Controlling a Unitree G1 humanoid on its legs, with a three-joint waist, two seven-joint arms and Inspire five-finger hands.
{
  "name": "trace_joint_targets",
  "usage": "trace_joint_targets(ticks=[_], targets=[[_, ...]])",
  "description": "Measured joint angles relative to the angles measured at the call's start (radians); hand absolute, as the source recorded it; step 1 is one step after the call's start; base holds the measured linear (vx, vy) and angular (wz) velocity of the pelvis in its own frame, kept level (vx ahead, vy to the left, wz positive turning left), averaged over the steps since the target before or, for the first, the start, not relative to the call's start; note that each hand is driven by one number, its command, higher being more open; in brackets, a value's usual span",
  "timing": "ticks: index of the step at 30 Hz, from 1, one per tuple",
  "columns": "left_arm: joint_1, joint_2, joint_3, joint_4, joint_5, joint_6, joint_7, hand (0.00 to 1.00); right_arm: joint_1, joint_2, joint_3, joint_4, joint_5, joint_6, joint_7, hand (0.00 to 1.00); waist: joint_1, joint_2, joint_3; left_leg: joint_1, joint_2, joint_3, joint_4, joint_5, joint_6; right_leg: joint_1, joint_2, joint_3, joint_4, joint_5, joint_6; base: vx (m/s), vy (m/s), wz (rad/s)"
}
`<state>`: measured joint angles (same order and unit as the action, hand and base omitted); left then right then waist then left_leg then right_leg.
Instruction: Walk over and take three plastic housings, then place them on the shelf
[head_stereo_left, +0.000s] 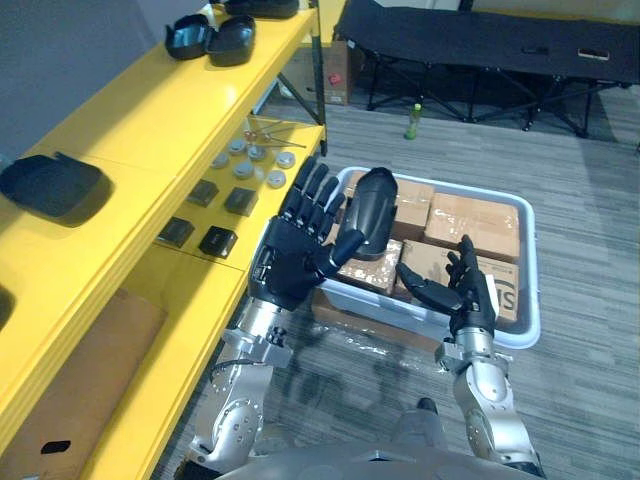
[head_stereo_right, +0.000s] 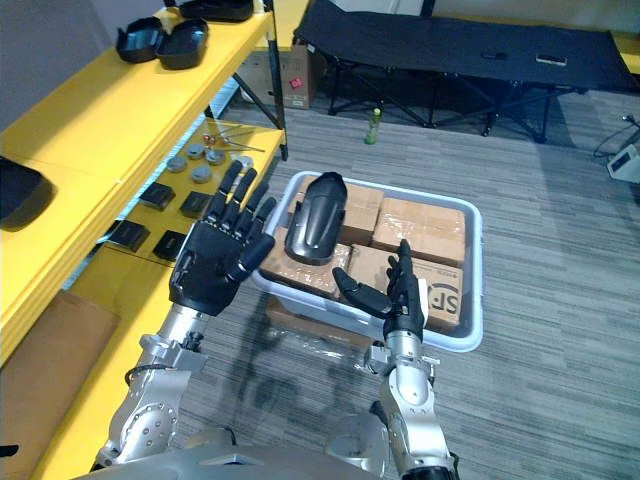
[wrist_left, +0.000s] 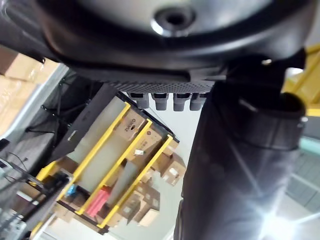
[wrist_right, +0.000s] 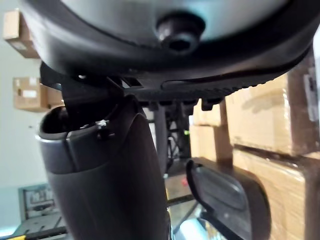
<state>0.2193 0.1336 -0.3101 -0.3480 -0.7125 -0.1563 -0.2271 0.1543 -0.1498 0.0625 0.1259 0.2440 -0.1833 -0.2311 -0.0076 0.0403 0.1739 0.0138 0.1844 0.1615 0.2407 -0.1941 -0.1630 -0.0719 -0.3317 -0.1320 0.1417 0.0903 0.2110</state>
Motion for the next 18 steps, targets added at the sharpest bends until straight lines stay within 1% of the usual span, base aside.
trace_joint_targets(ticks=[1, 2, 3, 4, 5, 6, 7, 8, 9, 10, 11, 14, 15, 18], targets=[[0.003, 0.025, 0.003, 0.000, 0.026, 0.000, 0.000, 1.00, -0.032, 0.003, 0.000, 0.041, 0.000, 0.001, -0.004, 1.00, 0.012, -0.015, 0.000, -0.012, -0.012, 0.007, 0.001, 0.002, 0.006, 0.005, -0.002, -0.045, -0.034, 0.011, 0.000, -0.11, 0.086, -0.16], [0.010, 0.038, 0.011, 0.000, 0.065, 0.000, 0.016, 1.00, -0.066, 0.003, -0.003, 0.072, -0.002, 0.001, -0.024, 1.00, 0.018, -0.022, -0.001, -0.036, -0.022, 0.001, 0.008, 0.005, 0.009, 0.006, -0.002, -0.083, -0.062, 0.010, 0.000, -0.09, 0.052, 0.03], [0.009, 0.042, 0.013, 0.001, 0.078, 0.000, 0.026, 1.00, -0.084, 0.003, -0.011, 0.085, -0.002, 0.001, -0.037, 1.00, 0.016, -0.023, 0.000, -0.056, -0.024, -0.012, 0.018, 0.007, 0.011, 0.006, -0.002, -0.083, -0.070, 0.012, 0.001, -0.07, 0.021, 0.33], [0.009, 0.043, 0.016, 0.001, 0.088, 0.000, 0.037, 1.00, -0.118, 0.000, -0.026, 0.115, -0.002, 0.001, -0.058, 1.00, 0.007, -0.022, 0.004, -0.081, -0.026, -0.034, 0.030, 0.014, 0.003, 0.005, -0.002, -0.096, -0.074, 0.016, -0.001, -0.06, 0.012, 0.54], [0.007, 0.041, 0.014, 0.001, 0.090, 0.000, 0.051, 1.00, -0.181, -0.006, -0.052, 0.175, -0.003, 0.002, -0.095, 1.00, 0.008, -0.021, 0.014, -0.103, -0.025, -0.059, 0.037, 0.022, 0.000, 0.004, -0.001, -0.119, -0.075, 0.018, 0.002, -0.07, -0.005, 0.65], [0.002, 0.040, 0.014, 0.000, 0.090, 0.000, 0.059, 1.00, -0.260, -0.018, -0.083, 0.235, -0.001, 0.003, -0.138, 1.00, 0.012, -0.017, 0.031, -0.124, -0.023, -0.082, 0.035, 0.035, -0.003, 0.002, 0.003, -0.142, -0.075, 0.020, -0.001, -0.06, -0.021, 0.53], [-0.002, 0.039, 0.013, 0.001, 0.092, 0.000, 0.065, 1.00, -0.297, -0.026, -0.099, 0.258, 0.000, 0.004, -0.163, 1.00, 0.017, -0.014, 0.038, -0.136, -0.022, -0.093, 0.034, 0.042, -0.005, -0.003, 0.004, -0.153, -0.076, 0.021, -0.003, -0.06, -0.036, 0.44], [-0.015, 0.030, 0.012, 0.000, 0.092, 0.000, 0.073, 1.00, -0.371, -0.053, -0.130, 0.284, 0.000, 0.009, -0.210, 1.00, 0.034, -0.007, 0.059, -0.156, -0.021, -0.108, 0.033, 0.056, -0.006, -0.015, 0.007, -0.167, -0.076, 0.027, -0.010, -0.06, -0.028, 0.37], [-0.022, 0.025, 0.017, 0.000, 0.091, -0.001, 0.077, 1.00, -0.444, -0.083, -0.150, 0.303, 0.000, 0.021, -0.246, 1.00, 0.044, 0.000, 0.081, -0.173, -0.021, -0.123, 0.033, 0.069, -0.008, -0.020, 0.009, -0.181, -0.081, 0.035, -0.013, -0.06, -0.022, 0.33], [-0.022, 0.021, 0.018, 0.000, 0.091, -0.001, 0.077, 1.00, -0.476, -0.098, -0.153, 0.311, 0.000, 0.026, -0.260, 1.00, 0.050, 0.003, 0.090, -0.180, -0.021, -0.129, 0.032, 0.073, -0.009, -0.021, 0.011, -0.187, -0.085, 0.038, -0.015, -0.05, -0.014, 0.22], [-0.018, 0.021, 0.014, 0.000, 0.089, -0.001, 0.077, 1.00, -0.519, -0.125, -0.159, 0.317, 0.000, 0.039, -0.284, 1.00, 0.066, 0.005, 0.100, -0.182, -0.019, -0.132, 0.025, 0.081, -0.010, -0.021, 0.015, -0.191, -0.093, 0.045, -0.017, -0.03, -0.013, 0.15], [-0.008, 0.021, 0.011, 0.000, 0.078, -0.001, 0.072, 1.00, -0.590, -0.150, -0.156, 0.334, -0.003, 0.045, -0.314, 1.00, 0.087, 0.004, 0.118, -0.179, -0.018, -0.147, 0.013, 0.091, -0.011, -0.011, 0.017, -0.206, -0.093, 0.045, -0.017, -0.02, -0.007, 0.17], [0.006, 0.023, 0.004, 0.000, 0.077, -0.005, 0.063, 1.00, -0.655, -0.176, -0.154, 0.401, -0.002, 0.071, -0.318, 1.00, 0.091, 0.001, 0.155, -0.184, -0.019, -0.166, 0.017, 0.094, -0.012, 0.004, 0.018, -0.225, -0.093, 0.045, -0.018, -0.04, 0.004, 0.24], [0.015, 0.028, -0.008, 0.007, 0.053, -0.017, 0.055, 1.00, -0.698, -0.221, -0.154, 0.470, -0.001, 0.112, -0.290, 1.00, 0.097, 0.009, 0.188, -0.186, -0.018, -0.169, 0.021, 0.096, -0.012, 0.006, 0.019, -0.227, -0.093, 0.045, -0.018, -0.03, 0.003, 0.08]])
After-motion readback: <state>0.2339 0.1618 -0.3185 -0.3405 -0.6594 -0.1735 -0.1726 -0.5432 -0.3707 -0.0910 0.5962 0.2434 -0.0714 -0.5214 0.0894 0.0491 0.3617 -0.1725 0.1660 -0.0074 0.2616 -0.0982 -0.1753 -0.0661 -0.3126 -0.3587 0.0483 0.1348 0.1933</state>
